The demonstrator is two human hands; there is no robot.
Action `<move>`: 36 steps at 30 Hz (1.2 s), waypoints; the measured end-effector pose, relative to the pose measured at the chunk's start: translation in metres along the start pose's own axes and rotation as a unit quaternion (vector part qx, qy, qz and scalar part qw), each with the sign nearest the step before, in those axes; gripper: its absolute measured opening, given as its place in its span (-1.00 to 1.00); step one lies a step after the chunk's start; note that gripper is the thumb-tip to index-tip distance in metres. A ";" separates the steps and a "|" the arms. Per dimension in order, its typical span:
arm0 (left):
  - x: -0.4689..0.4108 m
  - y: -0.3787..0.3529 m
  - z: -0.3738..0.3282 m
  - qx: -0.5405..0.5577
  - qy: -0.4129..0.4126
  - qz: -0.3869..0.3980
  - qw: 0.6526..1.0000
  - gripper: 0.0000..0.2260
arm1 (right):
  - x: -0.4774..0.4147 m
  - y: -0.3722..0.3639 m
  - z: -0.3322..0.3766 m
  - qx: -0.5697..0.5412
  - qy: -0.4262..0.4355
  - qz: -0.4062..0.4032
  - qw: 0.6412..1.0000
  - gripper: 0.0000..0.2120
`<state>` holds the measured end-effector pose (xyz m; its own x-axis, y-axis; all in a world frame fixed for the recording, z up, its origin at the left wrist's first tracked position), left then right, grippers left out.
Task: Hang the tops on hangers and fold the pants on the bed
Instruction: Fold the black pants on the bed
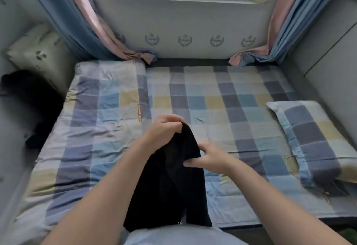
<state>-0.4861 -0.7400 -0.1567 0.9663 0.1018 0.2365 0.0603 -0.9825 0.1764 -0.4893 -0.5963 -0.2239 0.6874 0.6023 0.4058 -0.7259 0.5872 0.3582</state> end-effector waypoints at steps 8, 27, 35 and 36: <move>-0.016 0.022 0.009 0.060 -0.009 -0.173 0.983 -0.58 | -0.006 0.005 -0.076 0.034 -0.092 0.006 0.995 -0.83; -0.012 -0.070 0.082 -0.078 0.088 -0.054 0.992 -0.16 | -0.030 0.092 -0.006 -0.428 -0.162 -0.210 0.864 -0.70; -0.010 -0.015 0.065 -0.081 -0.026 -0.241 0.967 -0.92 | -0.026 0.107 0.000 -0.460 -0.119 -0.176 0.862 -0.62; -0.008 -0.008 0.051 -0.075 -0.061 -0.270 0.958 -0.92 | -0.025 0.110 -0.003 -0.432 -0.109 -0.181 0.877 -0.54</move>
<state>-0.4812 -0.7408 -0.2086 0.8268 0.5611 -0.0400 0.5323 -0.7573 0.3783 -0.5859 -0.5449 -0.1973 0.7810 0.2291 0.5810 -0.1083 0.9659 -0.2353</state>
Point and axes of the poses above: each hand's wrist, its own x-axis away from the middle knuckle, its own y-axis out of the back of the hand, z = x × y, the point moved 7 cm from there along -x, towards the middle knuckle, and after that the axes turned 7 degrees about -z, right-handed, at the moved point
